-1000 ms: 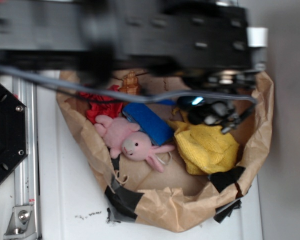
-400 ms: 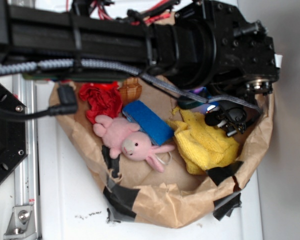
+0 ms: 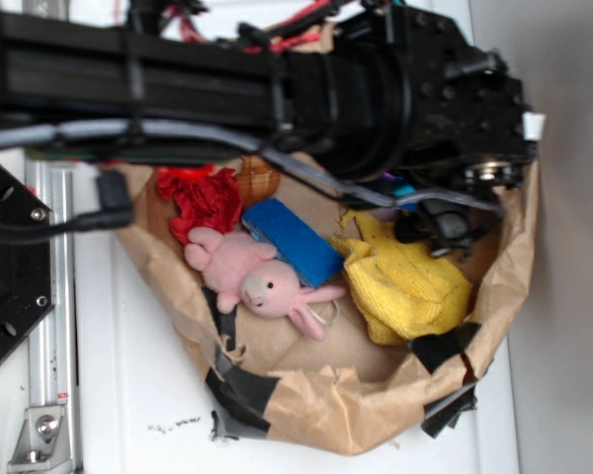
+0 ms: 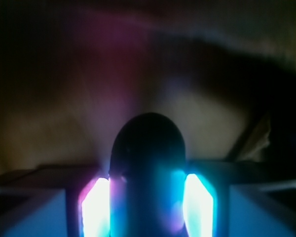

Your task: Grab the plastic pickle.

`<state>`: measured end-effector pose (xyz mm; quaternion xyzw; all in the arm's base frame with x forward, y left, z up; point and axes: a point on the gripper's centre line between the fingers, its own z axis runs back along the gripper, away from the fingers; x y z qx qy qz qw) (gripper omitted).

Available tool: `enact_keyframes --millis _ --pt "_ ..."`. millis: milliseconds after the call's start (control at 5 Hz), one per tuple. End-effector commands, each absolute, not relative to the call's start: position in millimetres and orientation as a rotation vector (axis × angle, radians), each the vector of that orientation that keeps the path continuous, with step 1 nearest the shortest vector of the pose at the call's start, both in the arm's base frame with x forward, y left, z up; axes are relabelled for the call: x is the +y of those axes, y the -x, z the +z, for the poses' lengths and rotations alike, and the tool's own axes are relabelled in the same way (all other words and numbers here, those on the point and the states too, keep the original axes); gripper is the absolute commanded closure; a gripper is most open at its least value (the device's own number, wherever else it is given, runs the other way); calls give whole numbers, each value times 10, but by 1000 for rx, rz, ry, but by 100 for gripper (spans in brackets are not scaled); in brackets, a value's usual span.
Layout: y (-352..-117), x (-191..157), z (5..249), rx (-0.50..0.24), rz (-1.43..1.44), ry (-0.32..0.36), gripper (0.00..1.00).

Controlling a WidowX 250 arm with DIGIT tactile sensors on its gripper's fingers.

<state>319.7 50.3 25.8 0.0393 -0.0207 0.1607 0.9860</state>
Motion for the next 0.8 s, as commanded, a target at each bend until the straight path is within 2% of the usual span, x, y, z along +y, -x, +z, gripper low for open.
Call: enact_keyframes --millis 0,200,600 --pt "-2943 312 1446 -283 93 -43 100" --pt "-2872 370 1638 -257 58 -37 100" --pt "-2771 386 1617 -169 22 -98 100"
